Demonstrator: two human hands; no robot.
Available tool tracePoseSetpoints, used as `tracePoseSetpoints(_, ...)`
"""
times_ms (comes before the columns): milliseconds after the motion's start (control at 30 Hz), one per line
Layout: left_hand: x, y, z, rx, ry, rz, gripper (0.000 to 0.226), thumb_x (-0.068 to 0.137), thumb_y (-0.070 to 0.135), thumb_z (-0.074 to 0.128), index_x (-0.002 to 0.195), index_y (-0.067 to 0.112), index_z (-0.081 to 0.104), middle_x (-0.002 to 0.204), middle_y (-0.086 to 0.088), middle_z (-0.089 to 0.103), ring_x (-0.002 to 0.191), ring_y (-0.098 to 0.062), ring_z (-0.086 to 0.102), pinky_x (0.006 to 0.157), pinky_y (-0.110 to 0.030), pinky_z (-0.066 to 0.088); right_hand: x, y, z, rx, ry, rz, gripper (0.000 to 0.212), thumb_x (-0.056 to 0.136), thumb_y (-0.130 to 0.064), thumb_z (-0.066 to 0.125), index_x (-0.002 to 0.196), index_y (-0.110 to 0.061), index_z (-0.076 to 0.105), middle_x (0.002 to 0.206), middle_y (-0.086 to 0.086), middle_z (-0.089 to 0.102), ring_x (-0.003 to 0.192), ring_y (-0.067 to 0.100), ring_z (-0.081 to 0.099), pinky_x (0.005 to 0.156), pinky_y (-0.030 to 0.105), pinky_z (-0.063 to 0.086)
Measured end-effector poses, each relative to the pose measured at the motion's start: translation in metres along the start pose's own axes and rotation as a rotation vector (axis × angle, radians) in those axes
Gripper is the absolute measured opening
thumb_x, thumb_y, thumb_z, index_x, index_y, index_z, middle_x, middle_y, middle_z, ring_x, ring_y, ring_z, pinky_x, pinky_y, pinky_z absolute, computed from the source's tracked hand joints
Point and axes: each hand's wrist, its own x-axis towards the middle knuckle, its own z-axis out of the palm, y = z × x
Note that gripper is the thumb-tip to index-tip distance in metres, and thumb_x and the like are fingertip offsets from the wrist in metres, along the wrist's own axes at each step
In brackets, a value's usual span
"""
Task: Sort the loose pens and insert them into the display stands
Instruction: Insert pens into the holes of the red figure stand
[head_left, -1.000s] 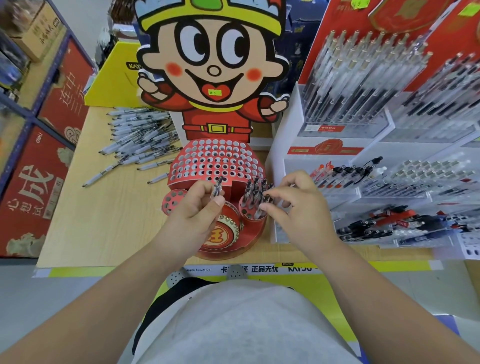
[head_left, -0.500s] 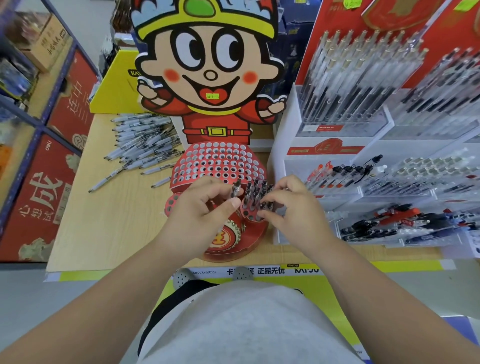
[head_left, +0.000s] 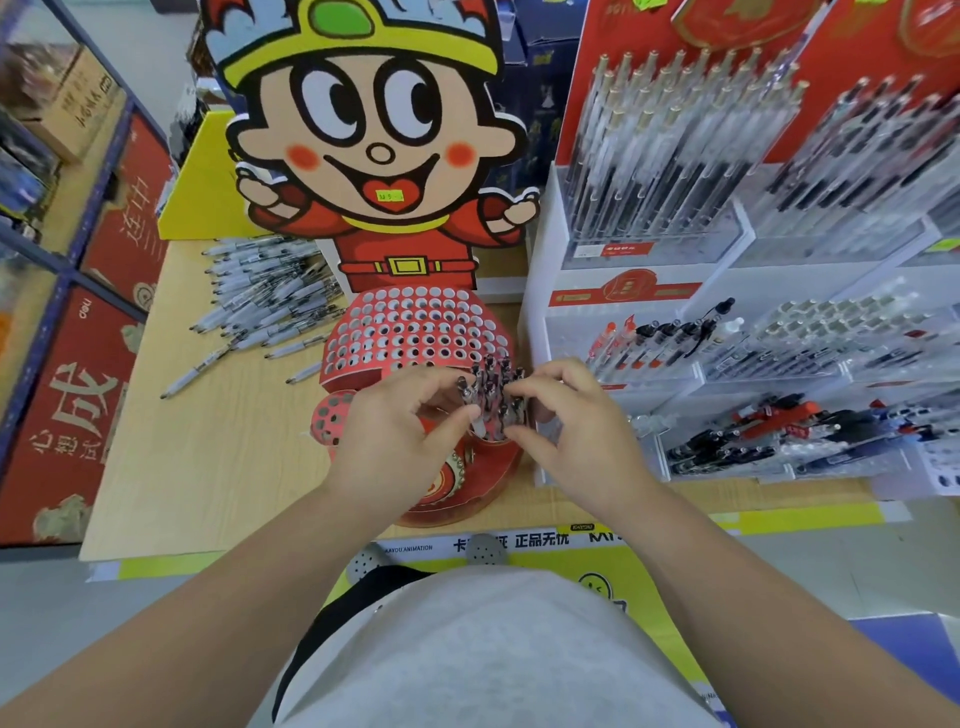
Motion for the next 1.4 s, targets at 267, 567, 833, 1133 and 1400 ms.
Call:
tracePoseSetpoints(267, 0.002, -0.004, 0.012, 0.021, -0.048, -0.023, 0.020, 0.084, 0.007, 0.079, 0.101, 0.017, 0.079, 0.084, 0.027, 0.064, 0.092, 0.008, 0.063, 0.078, 0.000, 0.044, -0.006, 0.006, 0.002, 0.082, 0.026, 0.052, 0.032, 0.085, -0.016, 0.076, 0.114, -0.025, 0.065, 0.109, -0.010, 0.058, 0.084, 0.005, 0.063, 0.076, 0.032, 0.055)
tracePoseSetpoints(567, 0.007, -0.015, 0.024, 0.076, -0.111, -0.065, 0.018, 0.082, 0.014, 0.082, 0.099, 0.019, 0.078, 0.088, 0.012, 0.074, 0.081, 0.001, 0.066, 0.075, -0.005, 0.047, -0.010, 0.009, 0.000, 0.100, 0.019, 0.120, 0.021, 0.088, -0.018, 0.074, 0.107, -0.023, 0.068, 0.099, -0.016, 0.061, 0.083, -0.005, 0.059, 0.073, 0.022, 0.050)
tracePoseSetpoints(833, 0.007, -0.024, 0.032, 0.113, -0.138, -0.092, 0.020, 0.081, 0.020, 0.085, 0.098, 0.018, 0.075, 0.086, 0.014, 0.071, 0.077, 0.000, 0.064, 0.074, -0.023, 0.055, -0.008, 0.007, 0.009, 0.052, 0.075, 0.157, 0.016, 0.088, -0.028, 0.074, 0.102, -0.022, 0.070, 0.088, -0.011, 0.065, 0.075, 0.004, 0.058, 0.069, 0.028, 0.051)
tracePoseSetpoints(1133, 0.010, -0.021, 0.037, 0.206, -0.150, -0.066, 0.016, 0.084, 0.020, 0.081, 0.098, 0.015, 0.075, 0.080, 0.014, 0.063, 0.070, -0.003, 0.057, 0.064, -0.013, 0.042, -0.007, 0.003, 0.010, 0.068, 0.089, 0.199, 0.013, 0.086, -0.029, 0.076, 0.095, -0.022, 0.070, 0.083, -0.012, 0.066, 0.069, 0.003, 0.059, 0.066, 0.031, 0.053)
tracePoseSetpoints(1400, 0.007, -0.026, -0.008, 0.255, -0.056, -0.046, 0.029, 0.076, 0.026, 0.088, 0.099, 0.016, 0.074, 0.089, 0.011, 0.064, 0.076, -0.007, 0.059, 0.068, -0.017, 0.044, 0.011, -0.029, -0.008, 0.071, 0.244, 0.081, 0.008, 0.089, -0.030, 0.072, 0.089, -0.022, 0.070, 0.081, -0.013, 0.061, 0.070, 0.004, 0.057, 0.065, 0.028, 0.050)
